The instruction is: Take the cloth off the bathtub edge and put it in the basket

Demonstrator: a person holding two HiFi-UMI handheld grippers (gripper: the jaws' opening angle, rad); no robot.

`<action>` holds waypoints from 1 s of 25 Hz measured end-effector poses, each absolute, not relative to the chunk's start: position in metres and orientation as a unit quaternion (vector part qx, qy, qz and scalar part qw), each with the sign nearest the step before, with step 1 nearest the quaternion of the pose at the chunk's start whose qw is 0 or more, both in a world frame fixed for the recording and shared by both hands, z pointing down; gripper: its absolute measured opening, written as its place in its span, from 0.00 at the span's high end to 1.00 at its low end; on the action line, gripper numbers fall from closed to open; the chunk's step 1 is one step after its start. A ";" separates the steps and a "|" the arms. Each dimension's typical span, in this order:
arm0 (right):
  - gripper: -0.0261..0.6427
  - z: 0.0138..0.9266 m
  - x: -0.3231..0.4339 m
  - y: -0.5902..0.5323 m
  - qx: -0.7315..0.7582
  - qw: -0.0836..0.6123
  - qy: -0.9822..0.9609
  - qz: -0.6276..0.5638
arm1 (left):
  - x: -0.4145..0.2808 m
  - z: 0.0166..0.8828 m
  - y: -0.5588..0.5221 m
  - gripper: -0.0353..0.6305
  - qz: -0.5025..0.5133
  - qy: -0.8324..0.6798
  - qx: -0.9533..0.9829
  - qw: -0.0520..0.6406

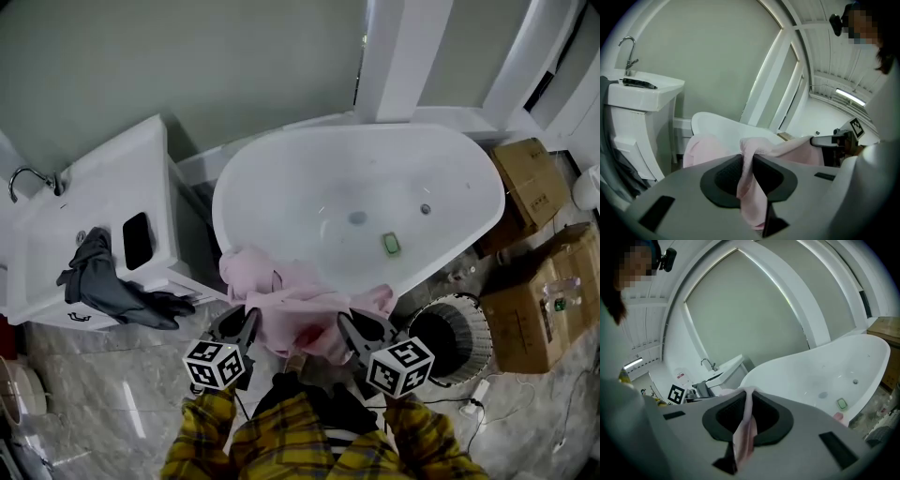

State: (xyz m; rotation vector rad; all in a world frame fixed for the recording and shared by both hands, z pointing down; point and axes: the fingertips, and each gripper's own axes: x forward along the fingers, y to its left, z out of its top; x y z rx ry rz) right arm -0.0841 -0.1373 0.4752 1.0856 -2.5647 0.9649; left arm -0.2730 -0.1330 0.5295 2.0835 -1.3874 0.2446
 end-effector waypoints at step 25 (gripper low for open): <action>0.88 0.522 -0.142 -0.161 0.345 0.149 -0.855 0.357 | -0.311 0.610 -0.189 0.48 0.096 -0.519 0.731 0.432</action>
